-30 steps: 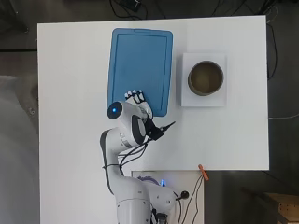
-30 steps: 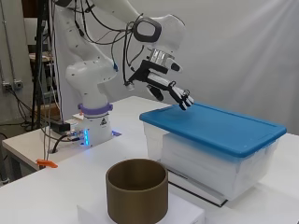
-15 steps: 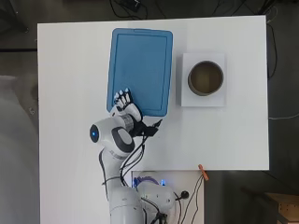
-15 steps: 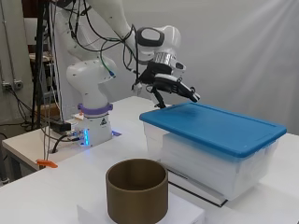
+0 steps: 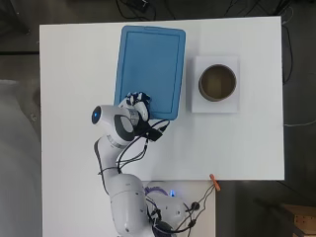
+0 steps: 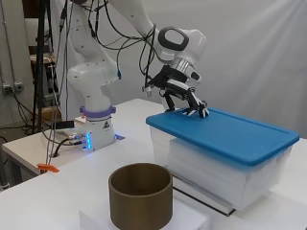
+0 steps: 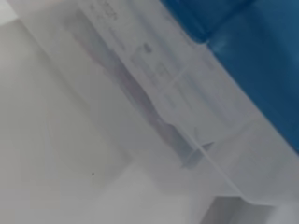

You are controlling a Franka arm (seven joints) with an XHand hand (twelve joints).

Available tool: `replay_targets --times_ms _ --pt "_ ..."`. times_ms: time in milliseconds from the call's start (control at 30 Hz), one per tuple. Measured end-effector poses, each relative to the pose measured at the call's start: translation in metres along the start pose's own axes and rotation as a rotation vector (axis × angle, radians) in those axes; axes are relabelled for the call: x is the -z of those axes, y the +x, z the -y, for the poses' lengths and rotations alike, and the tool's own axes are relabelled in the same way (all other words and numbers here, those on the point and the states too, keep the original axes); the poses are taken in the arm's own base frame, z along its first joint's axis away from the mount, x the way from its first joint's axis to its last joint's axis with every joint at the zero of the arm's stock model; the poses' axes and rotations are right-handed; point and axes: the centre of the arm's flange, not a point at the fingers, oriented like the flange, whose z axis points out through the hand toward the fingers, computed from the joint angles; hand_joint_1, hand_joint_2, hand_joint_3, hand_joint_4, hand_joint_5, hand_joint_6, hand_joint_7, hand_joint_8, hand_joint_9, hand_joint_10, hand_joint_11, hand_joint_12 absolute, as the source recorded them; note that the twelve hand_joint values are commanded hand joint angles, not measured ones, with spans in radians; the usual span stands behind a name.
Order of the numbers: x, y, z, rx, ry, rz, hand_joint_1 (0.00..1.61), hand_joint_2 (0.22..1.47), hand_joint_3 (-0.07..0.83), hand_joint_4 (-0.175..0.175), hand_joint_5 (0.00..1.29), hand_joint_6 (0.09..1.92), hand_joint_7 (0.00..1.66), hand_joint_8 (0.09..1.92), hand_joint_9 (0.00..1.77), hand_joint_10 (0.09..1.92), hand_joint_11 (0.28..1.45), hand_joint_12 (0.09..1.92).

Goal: Teleoperate dual arm-hand system to remove items from a box

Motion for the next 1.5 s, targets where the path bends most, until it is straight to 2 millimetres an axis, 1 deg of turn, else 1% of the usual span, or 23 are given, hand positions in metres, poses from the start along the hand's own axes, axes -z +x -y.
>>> replay_targets --times_ms 100,167,233,300,367,467,500,533,567,600,633,667,700,733,833,867,967,1133,1200,1267,1367,1433,1500 --pt "-0.003 -0.005 0.002 0.023 0.038 -0.025 1.01 1.41 0.009 -0.016 0.48 1.64 0.53 1.88 0.62 1.88 0.53 1.39" --pt "0.017 -0.015 -0.01 0.009 0.004 -0.068 1.0 1.42 0.004 -0.002 0.45 1.7 0.55 1.85 0.63 1.86 0.53 1.37" --pt "0.054 -0.033 -0.025 -0.033 -0.107 -0.137 0.84 1.39 -0.003 0.114 0.5 1.7 0.53 1.9 0.64 1.87 0.53 1.31" --pt "0.077 -0.048 -0.029 -0.065 -0.168 -0.184 0.77 1.37 -0.003 0.161 0.52 1.7 0.51 1.92 0.63 1.91 0.53 1.23" --pt "0.095 -0.057 -0.034 -0.082 -0.19 -0.204 0.75 1.37 -0.001 0.173 0.52 1.71 0.53 1.92 0.64 1.92 0.54 1.22" --pt "0.09 -0.044 -0.044 -0.07 -0.117 -0.22 0.69 1.26 -0.008 0.175 0.4 1.88 0.55 1.92 0.68 1.92 0.54 1.32" --pt "0.089 -0.043 -0.045 -0.068 -0.102 -0.225 0.68 1.24 -0.007 0.175 0.38 1.9 0.56 1.92 0.68 1.92 0.55 1.33" --pt "0.089 -0.043 -0.047 -0.065 -0.101 -0.225 0.67 1.3 0.004 0.175 0.4 1.88 0.56 1.92 0.68 1.92 0.54 1.34" --pt "0.089 -0.044 -0.049 -0.061 -0.107 -0.224 0.47 1.23 0.006 0.11 0.26 1.29 0.37 1.36 0.49 1.39 0.46 1.01" --pt "0.088 -0.045 -0.051 -0.054 -0.113 -0.225 0.27 1.14 0.003 0.06 0.16 0.74 0.24 0.81 0.39 0.87 0.43 0.64" --pt "0.087 -0.045 -0.054 -0.041 -0.116 -0.232 0.2 1.07 0.0 0.029 0.15 0.4 0.26 0.44 0.42 0.5 0.46 0.37" --pt "0.084 -0.045 -0.057 -0.026 -0.104 -0.253 0.21 1.02 -0.002 0.003 0.17 0.2 0.3 0.23 0.47 0.27 0.49 0.2" --pt "0.083 -0.047 -0.061 -0.025 -0.075 -0.286 0.24 0.99 -0.003 -0.013 0.18 0.1 0.32 0.11 0.5 0.14 0.51 0.1" --pt "0.082 -0.05 -0.065 -0.035 -0.034 -0.329 0.26 0.98 -0.002 -0.022 0.18 0.09 0.32 0.09 0.5 0.09 0.51 0.09" --pt "0.092 -0.062 -0.081 -0.106 0.142 -0.56 0.31 0.97 0.001 -0.027 0.19 0.09 0.33 0.09 0.5 0.09 0.52 0.09" --pt "0.099 -0.062 -0.084 -0.133 0.21 -0.668 0.32 0.98 0.002 -0.024 0.23 0.09 0.35 0.09 0.52 0.09 0.52 0.09" --pt "0.105 -0.063 -0.094 -0.176 0.345 -0.827 0.34 0.99 0.001 -0.023 0.28 0.09 0.39 0.09 0.52 0.09 0.51 0.09" --pt "0.073 -0.085 -0.134 -0.222 0.366 -0.701 0.33 0.98 0.0 -0.022 0.3 0.09 0.41 0.09 0.51 0.09 0.49 0.09" --pt "0.053 -0.093 -0.154 -0.257 0.362 -0.641 0.31 0.98 -0.002 -0.015 0.31 0.09 0.41 0.09 0.51 0.09 0.49 0.09" --pt "0.015 -0.099 -0.166 -0.294 0.407 -0.596 0.24 0.93 -0.009 -0.023 0.23 0.09 0.32 0.09 0.46 0.09 0.49 0.09" --pt "-0.028 -0.082 -0.171 -0.282 0.488 -0.514 0.19 0.82 -0.03 -0.04 0.1 0.09 0.2 0.09 0.36 0.09 0.47 0.09" --pt "-0.053 -0.07 -0.163 -0.237 0.559 -0.446 0.19 0.77 -0.021 -0.039 0.07 0.09 0.17 0.09 0.33 0.09 0.47 0.09" --pt "-0.06 -0.066 -0.155 -0.203 0.585 -0.416 0.2 0.76 -0.016 -0.038 0.05 0.09 0.16 0.09 0.32 0.09 0.47 0.09"
